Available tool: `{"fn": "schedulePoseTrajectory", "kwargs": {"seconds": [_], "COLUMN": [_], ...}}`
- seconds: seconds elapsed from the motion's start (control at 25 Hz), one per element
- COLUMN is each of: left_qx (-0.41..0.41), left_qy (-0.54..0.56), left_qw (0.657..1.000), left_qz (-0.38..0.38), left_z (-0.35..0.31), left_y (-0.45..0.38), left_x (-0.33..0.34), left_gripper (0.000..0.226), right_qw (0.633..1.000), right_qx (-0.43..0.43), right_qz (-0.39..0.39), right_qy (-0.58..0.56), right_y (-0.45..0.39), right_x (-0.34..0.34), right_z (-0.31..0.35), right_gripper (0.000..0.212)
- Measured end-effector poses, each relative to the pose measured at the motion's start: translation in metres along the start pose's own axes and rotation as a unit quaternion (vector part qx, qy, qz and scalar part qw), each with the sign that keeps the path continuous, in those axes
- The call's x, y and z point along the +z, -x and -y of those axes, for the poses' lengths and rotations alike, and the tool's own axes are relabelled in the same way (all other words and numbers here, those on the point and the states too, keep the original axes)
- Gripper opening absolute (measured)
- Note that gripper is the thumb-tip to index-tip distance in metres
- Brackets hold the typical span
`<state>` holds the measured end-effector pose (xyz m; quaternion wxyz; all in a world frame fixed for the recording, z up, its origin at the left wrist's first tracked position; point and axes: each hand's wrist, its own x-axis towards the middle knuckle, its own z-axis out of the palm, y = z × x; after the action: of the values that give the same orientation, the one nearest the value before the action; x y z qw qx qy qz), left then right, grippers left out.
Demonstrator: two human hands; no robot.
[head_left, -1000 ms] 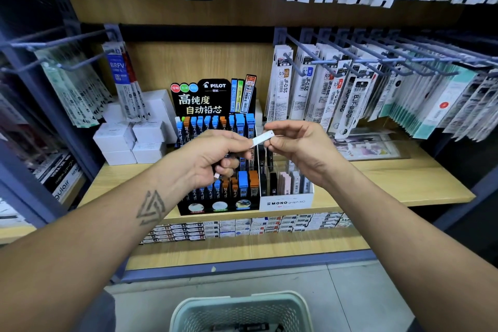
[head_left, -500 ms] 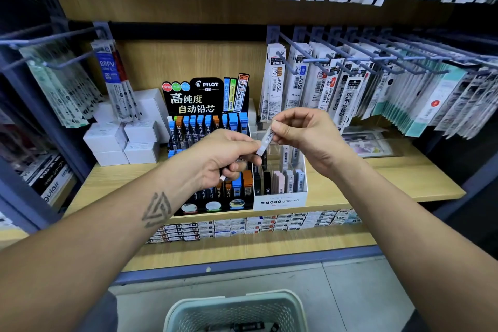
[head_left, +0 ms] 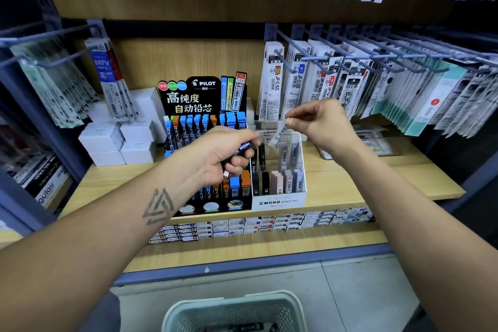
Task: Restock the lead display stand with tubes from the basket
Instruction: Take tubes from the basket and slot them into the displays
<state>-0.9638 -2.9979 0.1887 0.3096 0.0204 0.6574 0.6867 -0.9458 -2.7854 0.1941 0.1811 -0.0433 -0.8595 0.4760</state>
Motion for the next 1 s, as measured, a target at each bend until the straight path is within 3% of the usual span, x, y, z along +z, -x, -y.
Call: {"fn": "schedulePoseTrajectory", "kwargs": {"seconds": [0.2,0.4,0.48,0.64,1.0], "left_qx": [0.005,0.011,0.018,0.032,0.054], "left_qy": [-0.013,0.011,0.014,-0.012,-0.013], "left_qw": [1.0,1.0,0.999,0.999,0.997], "left_qz": [-0.01,-0.027,-0.032,-0.034,-0.059], "left_z": [0.0,-0.003,-0.004,0.0,0.003], "left_y": [-0.003,-0.006,-0.008,-0.011,-0.014], "left_x": [0.001,0.005,0.007,0.013,0.011], "left_gripper": [0.012,0.014,0.013,0.019,0.016], "right_qw": [1.0,0.996,0.997,0.987,0.983], "right_qx": [-0.002,-0.005,0.01,0.052,0.038], "right_qz": [0.01,-0.084,-0.073,-0.008,0.016], "right_qy": [0.029,0.04,0.01,-0.155,-0.179], "right_y": [-0.001,-0.009,-0.01,-0.007,-0.008], "right_x": [0.0,-0.014,-0.016,-0.012,-0.005], "right_z": [-0.005,-0.004,-0.002,0.0,0.0], "right_gripper": [0.012,0.01,0.008,0.011,0.014]}}
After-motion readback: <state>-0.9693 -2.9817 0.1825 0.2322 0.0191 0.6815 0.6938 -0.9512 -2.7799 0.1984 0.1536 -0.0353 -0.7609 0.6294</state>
